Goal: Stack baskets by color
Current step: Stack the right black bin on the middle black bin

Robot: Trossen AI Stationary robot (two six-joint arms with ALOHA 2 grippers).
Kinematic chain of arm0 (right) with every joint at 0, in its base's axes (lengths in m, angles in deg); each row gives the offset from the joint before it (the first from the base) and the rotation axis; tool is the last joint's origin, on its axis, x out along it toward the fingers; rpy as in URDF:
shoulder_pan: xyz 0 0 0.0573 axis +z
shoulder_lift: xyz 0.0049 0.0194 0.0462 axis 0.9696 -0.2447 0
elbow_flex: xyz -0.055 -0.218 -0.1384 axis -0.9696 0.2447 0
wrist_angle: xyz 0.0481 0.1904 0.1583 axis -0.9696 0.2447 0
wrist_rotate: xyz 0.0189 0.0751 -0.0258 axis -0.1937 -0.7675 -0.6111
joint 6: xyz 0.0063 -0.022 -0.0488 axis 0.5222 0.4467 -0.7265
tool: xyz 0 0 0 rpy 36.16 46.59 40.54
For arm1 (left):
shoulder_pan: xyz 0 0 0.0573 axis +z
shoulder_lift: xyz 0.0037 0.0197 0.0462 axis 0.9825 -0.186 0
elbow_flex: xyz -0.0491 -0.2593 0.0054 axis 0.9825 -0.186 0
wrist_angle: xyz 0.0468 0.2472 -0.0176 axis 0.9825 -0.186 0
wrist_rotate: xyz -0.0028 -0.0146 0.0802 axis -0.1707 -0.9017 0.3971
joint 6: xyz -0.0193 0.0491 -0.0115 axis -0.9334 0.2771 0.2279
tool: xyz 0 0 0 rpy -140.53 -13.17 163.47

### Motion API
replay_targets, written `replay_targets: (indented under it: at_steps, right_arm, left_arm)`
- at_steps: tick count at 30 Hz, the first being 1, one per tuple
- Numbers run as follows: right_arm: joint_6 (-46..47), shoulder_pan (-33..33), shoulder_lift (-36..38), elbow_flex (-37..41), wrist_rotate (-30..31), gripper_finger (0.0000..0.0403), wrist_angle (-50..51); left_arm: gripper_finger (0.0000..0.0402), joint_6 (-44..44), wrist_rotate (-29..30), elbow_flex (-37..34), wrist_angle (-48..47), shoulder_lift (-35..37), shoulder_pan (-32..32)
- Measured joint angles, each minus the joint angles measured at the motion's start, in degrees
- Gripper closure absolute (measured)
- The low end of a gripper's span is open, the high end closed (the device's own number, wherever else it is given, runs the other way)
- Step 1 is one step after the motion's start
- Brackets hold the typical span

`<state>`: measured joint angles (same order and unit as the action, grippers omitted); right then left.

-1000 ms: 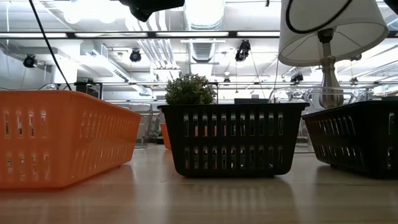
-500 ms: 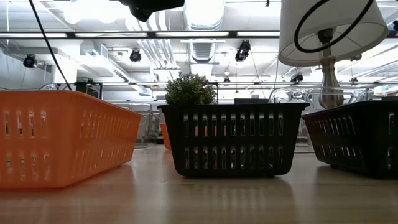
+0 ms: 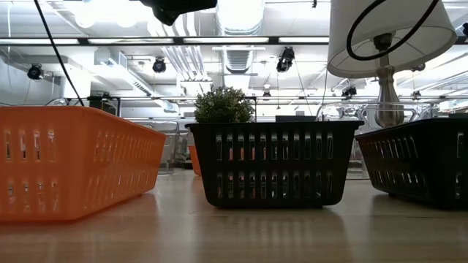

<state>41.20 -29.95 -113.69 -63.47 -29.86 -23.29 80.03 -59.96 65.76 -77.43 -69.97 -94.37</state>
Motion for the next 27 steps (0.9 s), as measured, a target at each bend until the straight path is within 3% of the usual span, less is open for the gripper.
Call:
replay_targets:
  at_steps: [11,18,27]
  right_arm:
    - [0.44,-0.02,-0.07,0.09,-1.02,0.0252,0.03]
    - [0.45,-0.02,-0.91,1.28,0.70,0.0248,-0.45]
    - [3.17,-0.13,-1.73,1.90,2.07,0.0293,-0.88]
  left_arm:
    - [0.0299,-0.04,0.00,0.00,0.04,0.00,0.00]
    - [0.0299,-0.04,0.00,0.00,0.07,0.00,0.02]
    - [0.0299,-0.02,0.00,0.00,0.07,0.00,0.02]
